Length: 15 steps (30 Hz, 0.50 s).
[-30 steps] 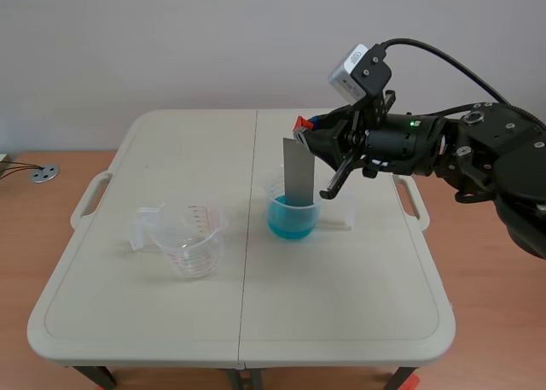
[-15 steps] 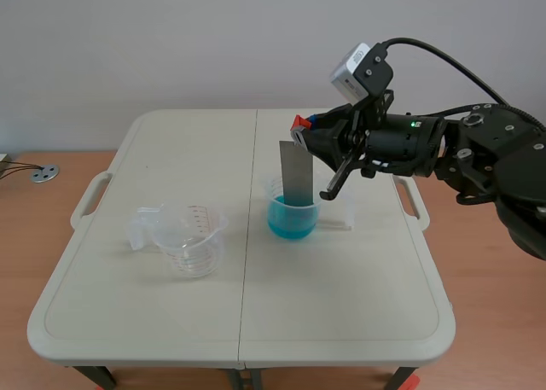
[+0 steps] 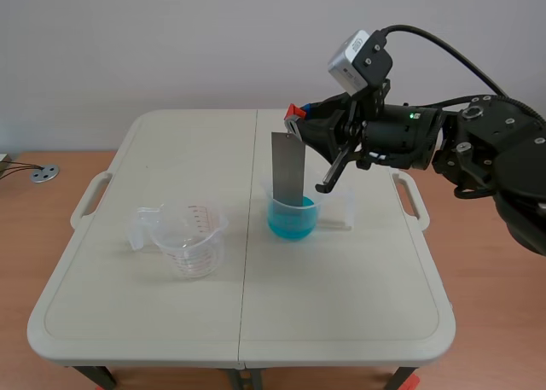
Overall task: Hold the metal plate by the orange handle, dip it into the blue solution, take it out and point at it, then put the plate back in the beaker on the left.
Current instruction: 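Hold the plate still in the solution, then raise the plate and point at it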
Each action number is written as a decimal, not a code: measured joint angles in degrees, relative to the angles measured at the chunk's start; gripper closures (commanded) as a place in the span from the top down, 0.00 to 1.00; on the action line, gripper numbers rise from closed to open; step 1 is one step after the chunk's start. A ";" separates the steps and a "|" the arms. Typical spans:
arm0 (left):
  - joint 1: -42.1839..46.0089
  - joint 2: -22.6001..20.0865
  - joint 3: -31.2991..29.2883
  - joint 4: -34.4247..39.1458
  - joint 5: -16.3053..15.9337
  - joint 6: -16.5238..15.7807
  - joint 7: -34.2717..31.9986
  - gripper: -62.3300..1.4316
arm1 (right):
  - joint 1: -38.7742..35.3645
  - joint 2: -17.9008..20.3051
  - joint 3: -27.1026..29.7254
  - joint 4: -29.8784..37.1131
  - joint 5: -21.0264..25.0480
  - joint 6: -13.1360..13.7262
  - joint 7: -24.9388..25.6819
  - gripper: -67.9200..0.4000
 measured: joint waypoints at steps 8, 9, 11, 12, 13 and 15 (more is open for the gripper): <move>0.00 -0.02 0.00 0.00 0.00 0.02 -0.02 0.07 | 0.00 0.72 1.64 3.87 0.00 1.92 -0.35 0.03; 0.00 -0.02 0.00 0.00 -0.02 0.00 -0.02 0.07 | 0.00 0.79 2.21 4.33 0.00 2.12 -0.79 0.03; 0.00 0.00 0.00 0.00 0.00 0.00 0.00 0.07 | 0.00 1.05 3.26 5.25 0.00 2.84 -1.62 0.03; 0.00 0.00 0.00 0.00 0.00 0.02 0.00 0.07 | 0.00 1.11 3.54 5.75 0.00 3.04 -2.01 0.03; -0.02 0.00 0.00 0.00 0.00 0.02 -0.02 0.07 | 0.00 1.14 3.76 6.34 0.00 2.97 -2.64 0.03; -0.02 0.00 0.00 0.00 0.00 0.00 -0.02 0.07 | 0.00 1.09 3.80 7.61 0.00 2.97 -3.10 0.03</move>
